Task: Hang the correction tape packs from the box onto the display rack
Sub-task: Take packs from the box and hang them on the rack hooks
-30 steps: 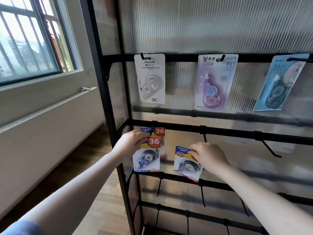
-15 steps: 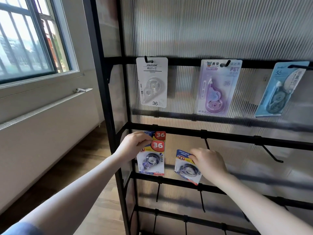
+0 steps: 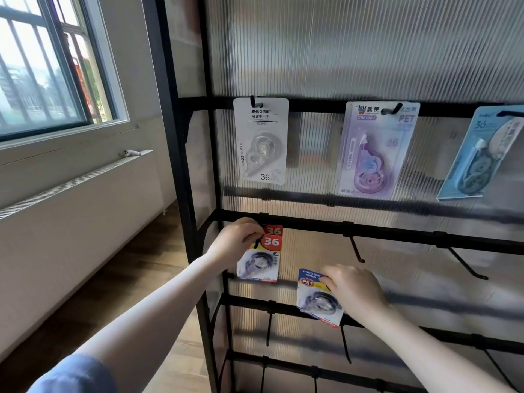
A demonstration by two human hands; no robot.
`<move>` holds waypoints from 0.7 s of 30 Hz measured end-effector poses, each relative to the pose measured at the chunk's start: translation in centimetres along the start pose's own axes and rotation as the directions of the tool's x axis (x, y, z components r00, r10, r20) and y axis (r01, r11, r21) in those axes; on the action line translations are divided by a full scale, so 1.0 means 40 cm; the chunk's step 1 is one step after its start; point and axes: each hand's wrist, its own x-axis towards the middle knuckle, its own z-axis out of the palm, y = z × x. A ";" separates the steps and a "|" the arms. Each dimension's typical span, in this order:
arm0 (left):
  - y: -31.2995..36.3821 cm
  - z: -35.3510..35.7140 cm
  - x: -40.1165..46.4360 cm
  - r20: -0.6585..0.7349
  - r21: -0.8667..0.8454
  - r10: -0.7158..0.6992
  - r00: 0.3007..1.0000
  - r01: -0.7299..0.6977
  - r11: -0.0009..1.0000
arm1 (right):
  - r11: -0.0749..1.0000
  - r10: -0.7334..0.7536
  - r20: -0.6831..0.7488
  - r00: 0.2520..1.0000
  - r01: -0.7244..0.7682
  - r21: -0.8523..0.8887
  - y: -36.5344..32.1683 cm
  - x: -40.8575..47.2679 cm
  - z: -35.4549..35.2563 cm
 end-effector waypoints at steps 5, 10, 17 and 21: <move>-0.007 0.003 0.023 0.024 0.030 -0.003 1.000 0.003 1.000 | 0.999 0.026 0.028 0.999 -0.025 -0.025 0.012 -0.002 0.004; 0.005 0.000 0.016 0.007 0.050 -0.007 1.000 0.007 0.999 | 1.000 0.020 0.031 0.999 -0.019 -0.020 0.019 0.003 0.003; 0.013 -0.011 -0.072 -0.097 0.123 -0.024 0.995 0.036 0.992 | 0.997 -0.053 0.018 0.998 0.052 0.051 -0.011 0.026 -0.020; 0.017 -0.034 -0.142 -0.076 0.247 0.003 0.997 0.016 0.969 | 0.991 -0.096 -0.018 0.995 0.097 0.090 -0.047 0.050 -0.037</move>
